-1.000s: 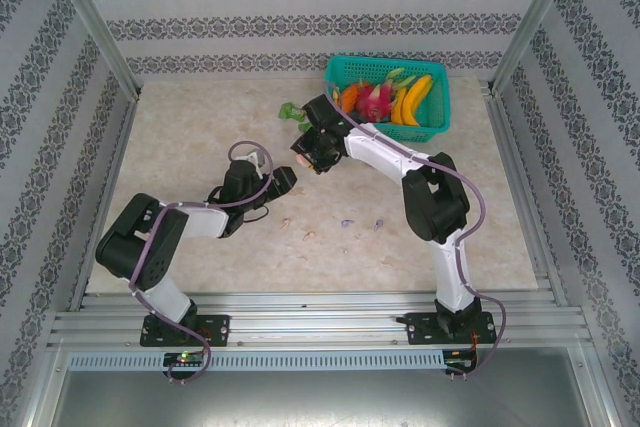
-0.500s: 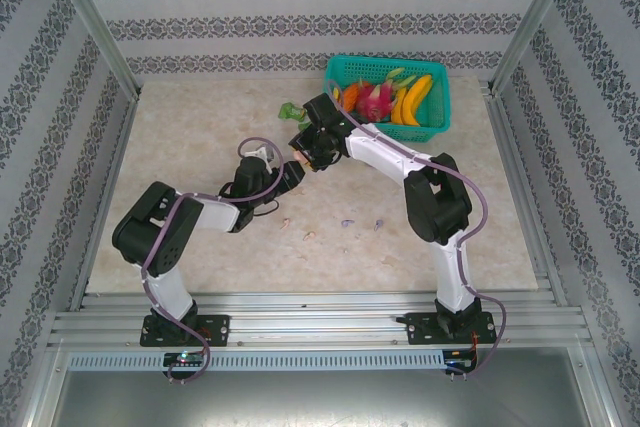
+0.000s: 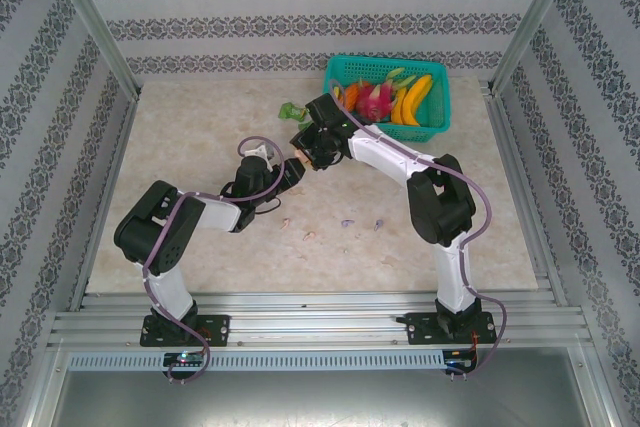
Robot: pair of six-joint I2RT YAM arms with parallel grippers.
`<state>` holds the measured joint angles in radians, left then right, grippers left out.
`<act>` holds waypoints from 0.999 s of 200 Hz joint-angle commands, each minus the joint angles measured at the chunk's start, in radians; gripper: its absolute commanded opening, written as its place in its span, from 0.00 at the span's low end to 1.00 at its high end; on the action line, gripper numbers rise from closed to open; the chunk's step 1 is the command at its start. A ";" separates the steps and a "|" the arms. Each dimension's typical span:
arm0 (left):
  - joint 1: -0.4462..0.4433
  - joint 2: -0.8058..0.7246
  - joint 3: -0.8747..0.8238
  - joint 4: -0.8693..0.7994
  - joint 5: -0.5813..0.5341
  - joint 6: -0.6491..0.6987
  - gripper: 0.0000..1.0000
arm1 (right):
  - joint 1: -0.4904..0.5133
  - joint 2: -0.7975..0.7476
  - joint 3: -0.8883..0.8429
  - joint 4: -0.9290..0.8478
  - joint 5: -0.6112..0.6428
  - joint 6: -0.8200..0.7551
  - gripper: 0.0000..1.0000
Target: Insert the wireless bluetooth earbuds into the charging case
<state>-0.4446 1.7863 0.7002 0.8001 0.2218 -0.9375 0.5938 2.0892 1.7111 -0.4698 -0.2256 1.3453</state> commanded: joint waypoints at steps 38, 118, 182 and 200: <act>-0.008 -0.014 -0.016 0.142 -0.069 -0.048 0.56 | 0.015 -0.070 -0.078 0.057 -0.001 0.126 0.48; -0.013 -0.078 -0.040 0.137 -0.054 -0.019 0.58 | 0.002 -0.063 -0.076 0.055 0.019 0.152 0.48; -0.016 -0.052 -0.002 0.088 -0.042 0.010 0.57 | 0.001 -0.060 -0.079 0.065 0.010 0.150 0.47; -0.016 -0.024 0.008 0.104 -0.036 0.004 0.57 | 0.003 -0.061 -0.079 0.068 0.001 0.149 0.48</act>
<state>-0.4461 1.7267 0.6762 0.8730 0.1791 -0.9508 0.5934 2.0552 1.6405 -0.3996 -0.2161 1.4902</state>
